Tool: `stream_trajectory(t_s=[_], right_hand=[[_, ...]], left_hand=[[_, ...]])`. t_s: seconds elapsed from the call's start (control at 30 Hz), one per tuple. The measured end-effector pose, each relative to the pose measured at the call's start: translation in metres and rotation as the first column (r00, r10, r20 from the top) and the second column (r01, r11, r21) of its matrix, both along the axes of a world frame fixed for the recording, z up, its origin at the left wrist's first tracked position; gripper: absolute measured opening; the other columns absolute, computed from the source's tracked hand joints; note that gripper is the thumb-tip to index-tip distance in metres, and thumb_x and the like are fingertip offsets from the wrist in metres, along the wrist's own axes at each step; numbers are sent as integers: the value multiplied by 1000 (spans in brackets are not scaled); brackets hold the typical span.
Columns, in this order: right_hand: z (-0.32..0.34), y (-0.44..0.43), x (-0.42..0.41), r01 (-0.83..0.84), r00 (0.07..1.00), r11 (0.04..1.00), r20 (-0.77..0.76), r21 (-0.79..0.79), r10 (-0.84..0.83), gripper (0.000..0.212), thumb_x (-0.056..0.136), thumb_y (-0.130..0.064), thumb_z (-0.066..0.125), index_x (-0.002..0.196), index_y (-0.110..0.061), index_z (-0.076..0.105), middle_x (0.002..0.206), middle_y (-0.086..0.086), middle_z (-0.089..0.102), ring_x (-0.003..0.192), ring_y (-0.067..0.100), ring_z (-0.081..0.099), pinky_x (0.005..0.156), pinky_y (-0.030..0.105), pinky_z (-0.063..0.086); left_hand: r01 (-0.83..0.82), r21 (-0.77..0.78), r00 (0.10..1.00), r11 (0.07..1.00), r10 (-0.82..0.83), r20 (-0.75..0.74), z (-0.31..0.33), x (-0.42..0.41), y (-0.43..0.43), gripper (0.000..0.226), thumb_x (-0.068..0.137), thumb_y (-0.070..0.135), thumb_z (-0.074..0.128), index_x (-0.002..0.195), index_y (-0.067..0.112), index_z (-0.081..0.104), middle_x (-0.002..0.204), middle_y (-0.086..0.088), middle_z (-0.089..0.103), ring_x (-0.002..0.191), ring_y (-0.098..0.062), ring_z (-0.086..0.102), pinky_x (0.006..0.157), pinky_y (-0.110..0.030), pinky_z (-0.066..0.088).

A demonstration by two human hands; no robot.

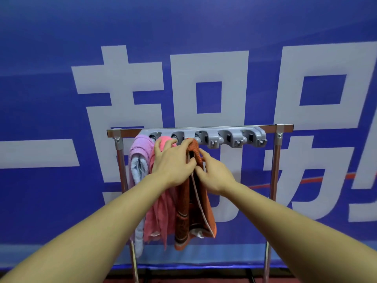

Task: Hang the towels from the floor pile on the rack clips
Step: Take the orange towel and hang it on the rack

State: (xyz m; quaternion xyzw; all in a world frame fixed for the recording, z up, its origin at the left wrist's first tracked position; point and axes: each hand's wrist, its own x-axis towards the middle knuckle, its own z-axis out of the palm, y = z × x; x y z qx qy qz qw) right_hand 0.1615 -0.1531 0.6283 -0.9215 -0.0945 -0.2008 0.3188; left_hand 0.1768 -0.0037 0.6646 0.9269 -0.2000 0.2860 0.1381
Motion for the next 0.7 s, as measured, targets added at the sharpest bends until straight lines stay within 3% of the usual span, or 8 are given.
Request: stream_trajectory(t_s=[0.27, 0.4, 0.57, 0.7], right_hand=[[8, -7, -42, -5, 1000, 993, 23, -115, 8, 50, 108, -36, 30, 158, -36, 24, 135, 7, 61, 121, 30, 59, 93, 45, 50], [5, -5, -63, -16, 1000, 988, -25, -153, 12, 53, 108, -34, 31, 160, -31, 20, 137, 8, 60, 118, 28, 60, 92, 45, 51], [-6, -2, -84, -32, 998, 984, -63, -173, 21, 53, 107, -32, 34, 159, -27, 24, 149, 8, 52, 132, 30, 52, 103, 47, 47], [-24, 3, -99, -16, 997, 984, -82, -179, 1, 53, 106, -34, 35, 158, -26, 27, 150, 9, 52, 134, 31, 50, 104, 48, 45]], left_hand=[[21, 4, 1000, 1000, -21, -6, -21, -42, 12, 54, 103, 41, 40, 156, 35, 29, 157, 8, 41, 147, -23, 28, 122, -45, 11], [49, 1, 996, 999, -49, -72, -36, -62, 18, 59, 102, 35, 44, 157, 33, 24, 156, 6, 42, 147, -21, 29, 121, -43, 17], [55, -7, 980, 998, -56, -191, -53, -84, 24, 59, 101, 35, 47, 156, 30, 28, 152, 1, 48, 138, -27, 41, 109, -46, 37], [29, 23, 964, 999, -22, -266, -75, -100, 29, 55, 102, 40, 45, 154, 30, 31, 145, -2, 54, 133, -29, 47, 106, -47, 41]])
